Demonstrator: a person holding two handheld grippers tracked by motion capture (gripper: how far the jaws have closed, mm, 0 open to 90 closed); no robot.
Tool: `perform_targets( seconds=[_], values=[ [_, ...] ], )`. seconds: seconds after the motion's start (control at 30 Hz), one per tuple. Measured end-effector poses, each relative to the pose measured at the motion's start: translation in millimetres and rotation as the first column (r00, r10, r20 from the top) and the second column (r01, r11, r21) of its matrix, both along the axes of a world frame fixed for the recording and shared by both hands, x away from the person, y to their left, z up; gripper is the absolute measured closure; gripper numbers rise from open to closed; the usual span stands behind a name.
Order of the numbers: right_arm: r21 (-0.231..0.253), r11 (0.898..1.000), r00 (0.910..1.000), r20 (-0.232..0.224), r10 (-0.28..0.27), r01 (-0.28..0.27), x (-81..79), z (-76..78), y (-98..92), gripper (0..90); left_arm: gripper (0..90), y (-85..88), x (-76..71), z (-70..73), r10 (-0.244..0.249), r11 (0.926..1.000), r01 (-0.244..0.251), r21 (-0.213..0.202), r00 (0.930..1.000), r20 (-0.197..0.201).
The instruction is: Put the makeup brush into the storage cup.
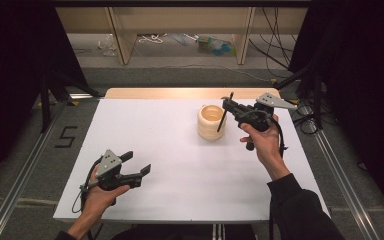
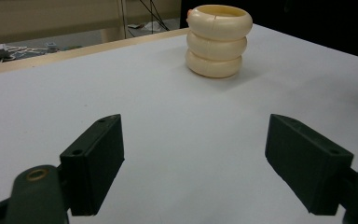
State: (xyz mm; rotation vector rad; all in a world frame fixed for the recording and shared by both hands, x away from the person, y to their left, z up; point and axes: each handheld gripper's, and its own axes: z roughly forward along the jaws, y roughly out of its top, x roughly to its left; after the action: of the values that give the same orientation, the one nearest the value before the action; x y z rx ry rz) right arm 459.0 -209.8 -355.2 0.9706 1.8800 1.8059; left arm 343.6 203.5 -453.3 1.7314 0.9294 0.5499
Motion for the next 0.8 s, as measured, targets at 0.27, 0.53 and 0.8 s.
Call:
perform_targets(
  seconds=[0.27, 0.53, 0.8],
  values=[
    [-0.032, 0.999, 0.9994, 0.027, -0.021, 0.022, 6.5, 4.8, 0.0, 83.7, 19.4, -0.1, 0.8, 0.5, -0.001, 1.0, 0.001, -0.004, 1.0, 0.004],
    [-0.042, 0.999, 0.9981, 0.053, -0.03, 0.032, 15.6, 8.2, 1.2, 83.7, 19.4, 1.2, 0.9, 0.8, -0.002, 1.0, 0.002, -0.005, 1.0, 0.006],
    [-0.048, 0.997, 0.9978, 0.041, -0.051, 0.053, 24.1, 8.5, -1.5, 83.7, 19.6, 0.4, 0.2, 0.5, -0.003, 1.0, 0.003, 0.002, 1.0, 0.008]
  ],
)
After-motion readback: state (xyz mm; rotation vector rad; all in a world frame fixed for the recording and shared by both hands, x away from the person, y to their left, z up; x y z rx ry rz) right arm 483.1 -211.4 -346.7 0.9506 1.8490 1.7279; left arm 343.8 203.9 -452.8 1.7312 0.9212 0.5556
